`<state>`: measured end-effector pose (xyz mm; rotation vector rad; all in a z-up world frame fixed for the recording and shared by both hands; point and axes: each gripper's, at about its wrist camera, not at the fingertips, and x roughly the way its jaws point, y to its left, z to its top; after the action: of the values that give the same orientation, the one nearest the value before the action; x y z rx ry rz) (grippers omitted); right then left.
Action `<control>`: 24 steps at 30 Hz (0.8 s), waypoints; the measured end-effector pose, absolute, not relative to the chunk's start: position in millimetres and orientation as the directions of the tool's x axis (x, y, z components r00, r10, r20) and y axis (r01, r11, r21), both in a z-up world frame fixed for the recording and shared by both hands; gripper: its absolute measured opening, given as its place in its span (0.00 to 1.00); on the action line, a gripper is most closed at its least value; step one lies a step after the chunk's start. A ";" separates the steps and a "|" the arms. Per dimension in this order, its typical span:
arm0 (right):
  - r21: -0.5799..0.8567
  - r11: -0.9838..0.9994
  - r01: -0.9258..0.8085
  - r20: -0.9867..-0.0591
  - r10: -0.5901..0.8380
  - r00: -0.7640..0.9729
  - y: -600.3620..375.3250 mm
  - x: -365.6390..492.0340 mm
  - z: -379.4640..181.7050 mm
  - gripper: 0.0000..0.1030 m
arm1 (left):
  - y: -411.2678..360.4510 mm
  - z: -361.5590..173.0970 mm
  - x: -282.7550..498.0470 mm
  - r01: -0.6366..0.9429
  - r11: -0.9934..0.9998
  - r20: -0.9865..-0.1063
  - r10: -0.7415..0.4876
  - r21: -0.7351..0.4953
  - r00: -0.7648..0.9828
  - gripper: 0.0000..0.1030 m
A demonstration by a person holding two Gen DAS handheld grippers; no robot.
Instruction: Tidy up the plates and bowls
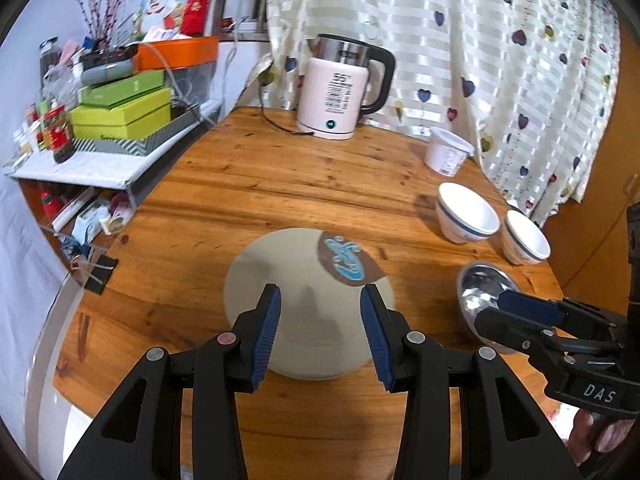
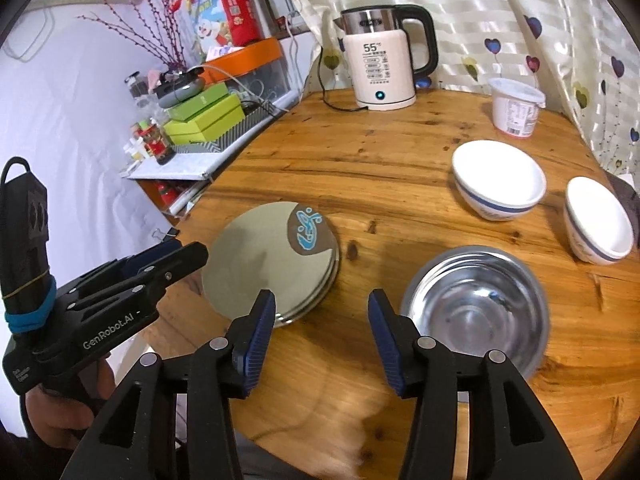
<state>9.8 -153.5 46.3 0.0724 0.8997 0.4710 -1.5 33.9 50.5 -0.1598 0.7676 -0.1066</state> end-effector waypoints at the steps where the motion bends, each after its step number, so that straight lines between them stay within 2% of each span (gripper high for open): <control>1: 0.250 0.898 -0.362 -0.736 0.419 0.532 -156.1 8.0 47.7 0.48 | 30.8 51.3 -1.2 0.045 0.983 -0.681 -0.157 -0.180 0.715 0.41; 7: 0.211 0.914 -0.346 -0.730 0.383 0.566 -173.6 7.4 55.7 0.53 | 12.2 54.5 7.0 0.074 0.985 -0.686 -0.162 -0.156 0.709 0.41; 24: 0.229 0.944 -0.238 -0.729 0.328 0.600 -227.5 32.7 53.4 0.54 | -44.9 55.4 46.8 0.180 0.978 -0.716 -0.201 -0.106 0.669 0.42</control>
<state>32.7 -227.5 53.4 0.1126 0.8672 0.3288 46.8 -44.9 55.4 -0.0275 0.8102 -0.2148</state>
